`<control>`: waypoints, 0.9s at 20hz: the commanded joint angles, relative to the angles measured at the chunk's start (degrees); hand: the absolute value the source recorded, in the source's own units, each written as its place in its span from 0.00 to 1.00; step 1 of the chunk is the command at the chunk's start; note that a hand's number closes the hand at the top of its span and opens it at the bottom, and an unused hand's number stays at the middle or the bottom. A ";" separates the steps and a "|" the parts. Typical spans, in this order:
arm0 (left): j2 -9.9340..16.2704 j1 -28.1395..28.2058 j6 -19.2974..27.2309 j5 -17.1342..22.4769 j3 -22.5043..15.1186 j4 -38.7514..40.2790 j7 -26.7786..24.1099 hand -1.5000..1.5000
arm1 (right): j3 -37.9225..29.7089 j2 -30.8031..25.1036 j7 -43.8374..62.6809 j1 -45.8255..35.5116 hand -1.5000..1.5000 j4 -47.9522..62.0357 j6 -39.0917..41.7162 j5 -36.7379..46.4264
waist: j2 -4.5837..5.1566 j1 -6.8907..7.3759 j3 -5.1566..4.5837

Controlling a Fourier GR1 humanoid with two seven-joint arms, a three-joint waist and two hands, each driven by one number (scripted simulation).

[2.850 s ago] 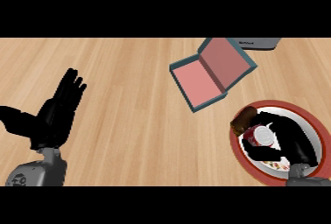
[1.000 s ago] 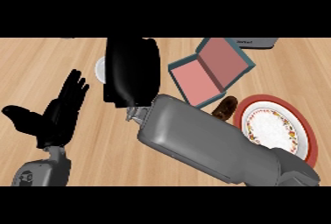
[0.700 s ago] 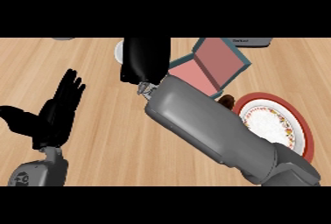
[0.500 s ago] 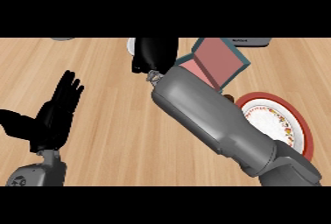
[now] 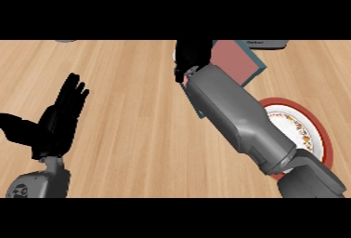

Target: Pick the can from the plate and place it in the cardboard box

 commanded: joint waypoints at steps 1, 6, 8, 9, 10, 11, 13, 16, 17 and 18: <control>-1.05 1.30 0.57 -1.09 -0.92 0.24 -1.54 0.50 | -2.30 -0.75 -3.81 2.48 0.00 6.08 7.25 -3.26 | -0.02 -0.24 0.04; 1.29 -0.97 -1.88 1.75 1.38 0.95 0.21 0.50 | -7.88 -0.87 -13.31 0.82 0.00 12.54 -5.05 -3.96 | 0.37 0.68 0.07; -0.21 -0.14 0.32 0.10 0.54 0.15 -0.33 0.50 | -6.98 -1.77 -15.62 4.30 0.00 6.71 -14.02 -2.63 | -0.02 -0.32 0.12; -0.31 -1.18 -1.08 1.63 0.54 1.39 -0.16 0.50 | -8.16 -1.42 -16.26 2.63 0.00 6.88 -16.78 -3.07 | 0.37 0.29 0.11; 1.70 1.62 -2.39 1.78 1.57 -0.43 -0.61 0.50 | -8.87 -3.05 -18.31 2.39 0.00 6.06 -19.20 -3.25 | 0.29 0.99 0.13; 1.71 -1.65 -1.64 1.92 2.15 1.66 0.49 0.50 | -9.91 -4.06 -19.72 0.81 0.00 4.69 -21.42 -3.70 | 0.50 0.44 0.15; 1.59 1.22 -2.36 2.30 1.61 -1.28 0.16 0.50 | -11.68 -2.80 -21.67 2.72 0.00 2.73 -27.22 -4.94 | 0.01 0.63 0.16; 0.50 1.44 -0.78 0.68 0.86 -0.66 -0.42 0.50 | -15.92 0.68 -24.12 4.18 0.00 -0.45 -30.60 -9.71 | -0.25 -0.24 0.14; -1.17 1.50 0.36 -0.79 -1.24 -0.91 -0.11 0.50 | -18.32 0.17 -24.95 2.87 0.00 -0.52 -29.12 -12.21 | -0.18 -0.22 0.15; -0.13 0.99 -0.58 0.09 0.32 0.72 -1.39 0.50 | -21.30 -1.23 -26.06 1.98 0.00 -1.12 -28.53 -15.19 | 0.04 -0.14 0.14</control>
